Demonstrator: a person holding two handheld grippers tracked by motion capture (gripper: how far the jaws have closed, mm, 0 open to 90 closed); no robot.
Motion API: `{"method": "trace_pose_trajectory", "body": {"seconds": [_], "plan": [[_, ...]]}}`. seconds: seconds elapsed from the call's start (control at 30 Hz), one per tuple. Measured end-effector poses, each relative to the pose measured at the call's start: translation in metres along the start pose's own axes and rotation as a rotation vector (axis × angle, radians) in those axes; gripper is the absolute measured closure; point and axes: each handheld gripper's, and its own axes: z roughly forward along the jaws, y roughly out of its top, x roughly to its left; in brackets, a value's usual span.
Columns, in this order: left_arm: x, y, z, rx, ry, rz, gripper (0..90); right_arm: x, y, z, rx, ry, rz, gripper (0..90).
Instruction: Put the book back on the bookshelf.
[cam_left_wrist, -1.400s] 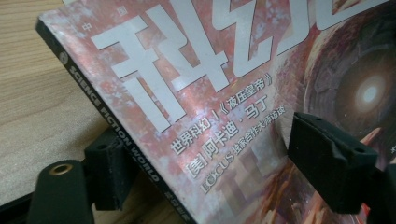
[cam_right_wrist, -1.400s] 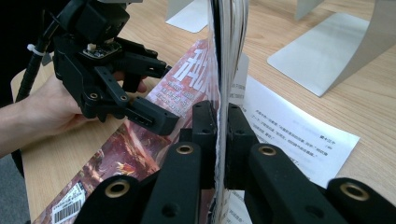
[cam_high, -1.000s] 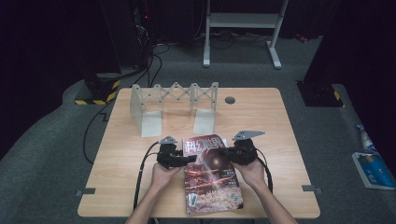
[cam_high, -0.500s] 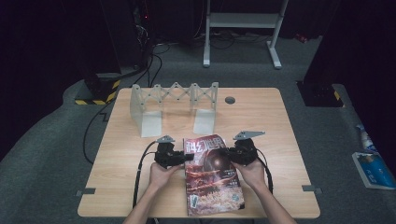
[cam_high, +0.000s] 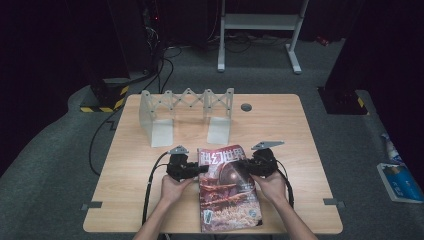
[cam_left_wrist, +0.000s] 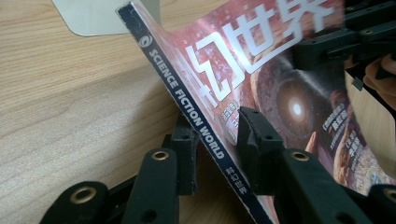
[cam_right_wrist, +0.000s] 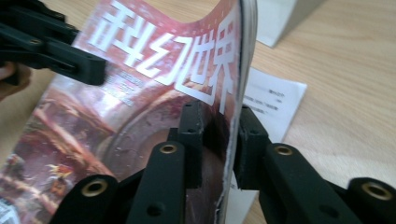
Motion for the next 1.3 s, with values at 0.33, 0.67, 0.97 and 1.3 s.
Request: {"method": "trace_pose_trajectory", "body": {"seconds": [0.33,0.67,0.97,1.3], "plan": [[-0.003,0.0,0.0,0.018,0.024,0.01,69.0,-0.015,-0.014,-0.001,0.039,-0.174,0.012,72.0],[-0.003,0.0,0.001,0.017,0.021,-0.001,69.0,-0.031,-0.027,0.003,0.086,-0.199,0.074,88.5],[-0.006,0.004,0.001,0.044,0.032,0.022,68.6,-0.031,-0.017,0.026,0.101,-0.187,0.074,88.7],[-0.006,0.01,0.004,0.074,0.019,0.03,68.0,-0.029,-0.013,0.031,0.107,-0.167,0.06,89.6]]}}
